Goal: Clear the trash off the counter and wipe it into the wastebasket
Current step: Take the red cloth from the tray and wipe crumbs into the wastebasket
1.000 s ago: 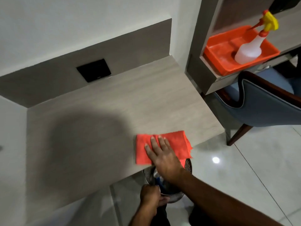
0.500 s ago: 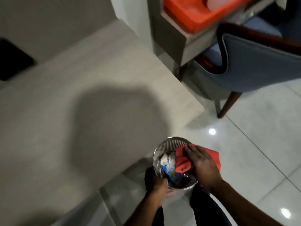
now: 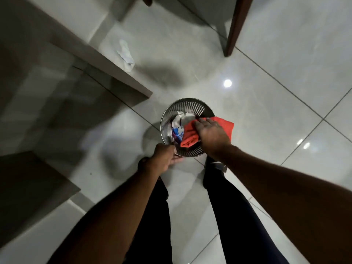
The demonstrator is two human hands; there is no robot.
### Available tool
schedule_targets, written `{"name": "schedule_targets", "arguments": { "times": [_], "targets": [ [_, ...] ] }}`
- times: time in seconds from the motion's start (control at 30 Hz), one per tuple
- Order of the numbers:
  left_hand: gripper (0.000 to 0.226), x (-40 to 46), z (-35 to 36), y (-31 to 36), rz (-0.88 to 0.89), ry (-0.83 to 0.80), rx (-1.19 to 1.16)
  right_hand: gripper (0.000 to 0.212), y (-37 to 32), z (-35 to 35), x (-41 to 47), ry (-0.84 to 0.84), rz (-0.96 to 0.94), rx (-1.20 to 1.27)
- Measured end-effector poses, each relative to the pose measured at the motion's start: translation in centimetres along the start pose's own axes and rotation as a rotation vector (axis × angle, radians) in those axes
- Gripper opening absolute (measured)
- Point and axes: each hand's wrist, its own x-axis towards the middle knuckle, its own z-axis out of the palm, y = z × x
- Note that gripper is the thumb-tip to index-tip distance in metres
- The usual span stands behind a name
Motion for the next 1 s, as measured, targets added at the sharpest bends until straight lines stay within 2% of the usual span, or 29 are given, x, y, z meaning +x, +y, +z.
{"name": "schedule_targets", "arguments": {
  "times": [0.07, 0.13, 0.23, 0.27, 0.3, 0.37, 0.43, 0.5, 0.53, 0.63, 0.7, 0.77, 0.83, 0.9, 0.93, 1.0],
  "targets": [
    [0.028, -0.2, 0.1, -0.1, -0.018, 0.016, 0.033, 0.063, 0.0, 0.1, -0.1, -0.02, 0.033, 0.038],
    [0.028, -1.8, 0.2, 0.7, -0.026, 0.04, 0.06, 0.058, -0.4, -1.1, -0.7, 0.029, 0.024, 0.15],
    [0.038, -6.8, 0.6, 4.2, 0.105, 0.147, 0.174, 0.058, -2.1, -5.3, -3.3, 0.157, -0.054, 0.315],
    [0.043, -9.4, 0.7, 5.8, 0.155, 0.139, 0.165, 0.058, -2.7, -7.4, -4.7, 0.191, -0.077, 0.353],
    [0.045, -12.7, 0.8, 7.4, 0.173, 0.071, 0.109, 0.059, -3.5, -9.6, -6.5, 0.22, -0.098, 0.377],
    [0.033, -20.3, 0.7, 10.7, 0.224, -0.112, 0.026, 0.06, -5.1, -14.2, -10.5, 0.315, -0.11, 0.359],
    [0.02, -27.3, 0.2, 13.1, 0.459, -0.148, 0.137, 0.063, -7.1, -18.3, -14.6, 0.442, -0.09, 0.322],
    [0.021, -35.6, -0.4, 15.9, 0.727, -0.119, 0.357, 0.069, -9.2, -22.6, -18.5, 0.555, -0.098, 0.378],
    [0.02, -39.9, -0.8, 17.4, 0.838, -0.094, 0.479, 0.078, -9.9, -24.6, -20.3, 0.581, -0.112, 0.458],
    [0.018, -50.8, -3.3, 21.3, 1.07, -0.031, 0.804, 0.139, -11.1, -30.7, -23.5, 0.501, -0.077, 0.844],
    [0.016, -56.4, -5.8, 23.9, 1.2, -0.096, 0.895, 0.151, -11.6, -35.3, -23.1, 0.464, -0.086, 1.13],
    [0.012, -61.0, -8.3, 26.5, 1.281, -0.198, 0.901, 0.143, -12.2, -39.8, -21.1, 0.363, -0.134, 1.415],
    [0.014, -63.8, -10.9, 29.6, 1.348, -0.229, 0.818, 0.12, -13.4, -43.9, -18.8, 0.096, -0.286, 1.768],
    [0.022, -64.6, -13.6, 33.3, 1.401, -0.211, 0.685, 0.101, -15.1, -47.2, -16.8, -0.13, -0.383, 1.986],
    [0.024, -64.5, -15.3, 35.6, 1.414, -0.196, 0.619, 0.093, -16.1, -48.8, -15.4, -0.147, -0.41, 2.018],
    [0.03, -63.3, -18.3, 40.7, 1.429, -0.145, 0.54, 0.074, -18.4, -51.8, -12.2, -0.065, -0.45, 2.042]
  ]
}}
